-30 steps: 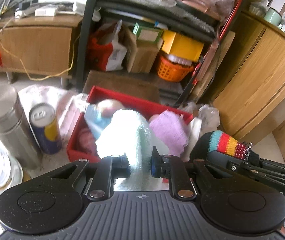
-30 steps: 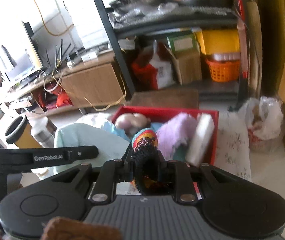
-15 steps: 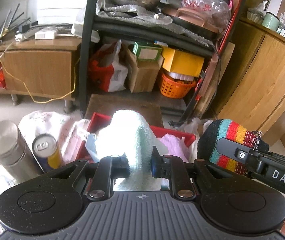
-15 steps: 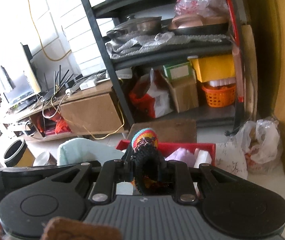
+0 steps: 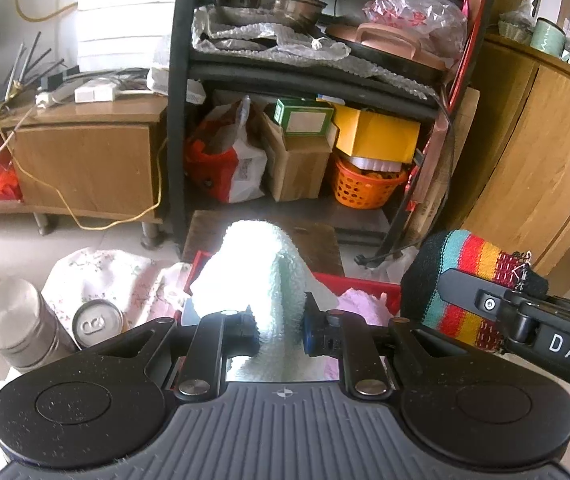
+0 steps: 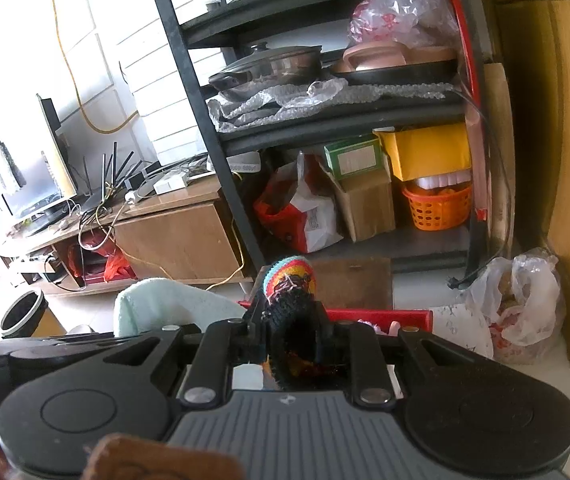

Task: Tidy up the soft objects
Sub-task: 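Lift and carry the light blue towel and striped hat over the red box with both grippers, then open both grippers to drop the towel and striped hat into the red box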

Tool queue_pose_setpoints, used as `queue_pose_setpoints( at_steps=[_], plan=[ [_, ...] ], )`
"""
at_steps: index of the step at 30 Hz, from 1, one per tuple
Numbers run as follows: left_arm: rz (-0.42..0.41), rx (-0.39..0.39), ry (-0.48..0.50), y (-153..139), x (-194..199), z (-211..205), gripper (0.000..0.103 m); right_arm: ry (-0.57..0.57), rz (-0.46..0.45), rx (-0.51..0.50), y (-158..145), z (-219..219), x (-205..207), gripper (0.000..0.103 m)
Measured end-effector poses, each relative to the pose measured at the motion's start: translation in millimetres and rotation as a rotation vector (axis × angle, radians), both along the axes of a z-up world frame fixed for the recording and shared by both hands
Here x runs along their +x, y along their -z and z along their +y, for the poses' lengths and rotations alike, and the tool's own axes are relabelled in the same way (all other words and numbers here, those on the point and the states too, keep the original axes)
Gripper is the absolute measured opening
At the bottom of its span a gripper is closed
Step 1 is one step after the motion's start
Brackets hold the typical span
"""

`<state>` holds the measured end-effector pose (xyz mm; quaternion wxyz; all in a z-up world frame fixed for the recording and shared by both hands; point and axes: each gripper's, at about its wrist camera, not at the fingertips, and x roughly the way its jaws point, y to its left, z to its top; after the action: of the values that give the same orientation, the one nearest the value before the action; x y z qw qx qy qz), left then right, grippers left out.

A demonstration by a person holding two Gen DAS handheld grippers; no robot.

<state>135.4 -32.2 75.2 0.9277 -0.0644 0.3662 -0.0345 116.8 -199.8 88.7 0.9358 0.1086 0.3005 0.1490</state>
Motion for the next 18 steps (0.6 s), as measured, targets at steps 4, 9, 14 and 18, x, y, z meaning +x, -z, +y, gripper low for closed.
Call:
queue_pose_setpoints(
  at_steps=[4,9,14,18],
  plan=[
    [-0.003,0.003,-0.004,0.6,3.3,-0.7,0.017,0.007,0.0,-0.001,1.2,-0.4,3.8,0.0],
    [-0.01,0.02,-0.015,2.6,8.2,-1.7,0.018,0.017,-0.002,-0.009,3.0,-0.7,8.8,0.0],
    [-0.002,0.028,-0.022,7.8,17.2,-2.8,0.018,0.031,-0.002,-0.029,8.6,0.6,18.7,0.0],
    [0.01,0.05,-0.034,17.7,28.6,-6.1,0.021,0.036,0.023,-0.054,21.3,4.4,34.2,0.0]
  ],
)
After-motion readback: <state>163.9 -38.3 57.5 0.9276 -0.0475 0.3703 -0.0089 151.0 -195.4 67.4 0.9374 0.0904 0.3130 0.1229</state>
